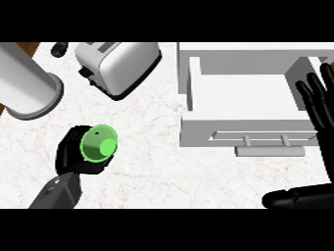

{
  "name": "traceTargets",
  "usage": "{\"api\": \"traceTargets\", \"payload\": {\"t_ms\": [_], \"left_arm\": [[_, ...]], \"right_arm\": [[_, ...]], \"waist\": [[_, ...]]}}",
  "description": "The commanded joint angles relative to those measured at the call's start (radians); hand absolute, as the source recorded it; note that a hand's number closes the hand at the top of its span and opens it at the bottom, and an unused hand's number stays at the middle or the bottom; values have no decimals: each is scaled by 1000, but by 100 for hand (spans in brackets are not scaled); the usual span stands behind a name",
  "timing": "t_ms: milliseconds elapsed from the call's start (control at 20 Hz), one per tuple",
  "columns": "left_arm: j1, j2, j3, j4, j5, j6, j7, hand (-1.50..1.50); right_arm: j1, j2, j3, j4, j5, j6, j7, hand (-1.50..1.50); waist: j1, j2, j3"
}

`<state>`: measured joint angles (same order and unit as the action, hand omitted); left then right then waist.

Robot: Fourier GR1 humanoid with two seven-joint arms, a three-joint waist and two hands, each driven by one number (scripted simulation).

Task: Pick up the cup, place it into the drawer and close the drawer

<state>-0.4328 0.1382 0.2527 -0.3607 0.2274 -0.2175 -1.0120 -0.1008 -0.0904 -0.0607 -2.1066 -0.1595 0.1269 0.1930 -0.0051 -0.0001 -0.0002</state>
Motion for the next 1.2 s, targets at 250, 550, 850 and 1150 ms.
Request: {"api": "traceTargets", "payload": {"t_ms": [250,550,850,1150], "left_arm": [[65,-35,-39,-229,12,-22,-34,150],[92,-27,-118,-457,9,-49,101,150],[102,-86,-191,-723,29,25,313,150],[112,-85,-216,-1069,111,100,629,150]], "right_arm": [[-42,-13,-25,4,-7,-18,38,-150],[28,-33,-43,14,-19,32,-13,-150],[46,6,12,-60,-18,-3,59,-150],[89,12,10,-59,13,8,0,-150]], "waist": [[18,-6,1],[19,-8,3],[9,-5,1],[11,-6,1]]}}
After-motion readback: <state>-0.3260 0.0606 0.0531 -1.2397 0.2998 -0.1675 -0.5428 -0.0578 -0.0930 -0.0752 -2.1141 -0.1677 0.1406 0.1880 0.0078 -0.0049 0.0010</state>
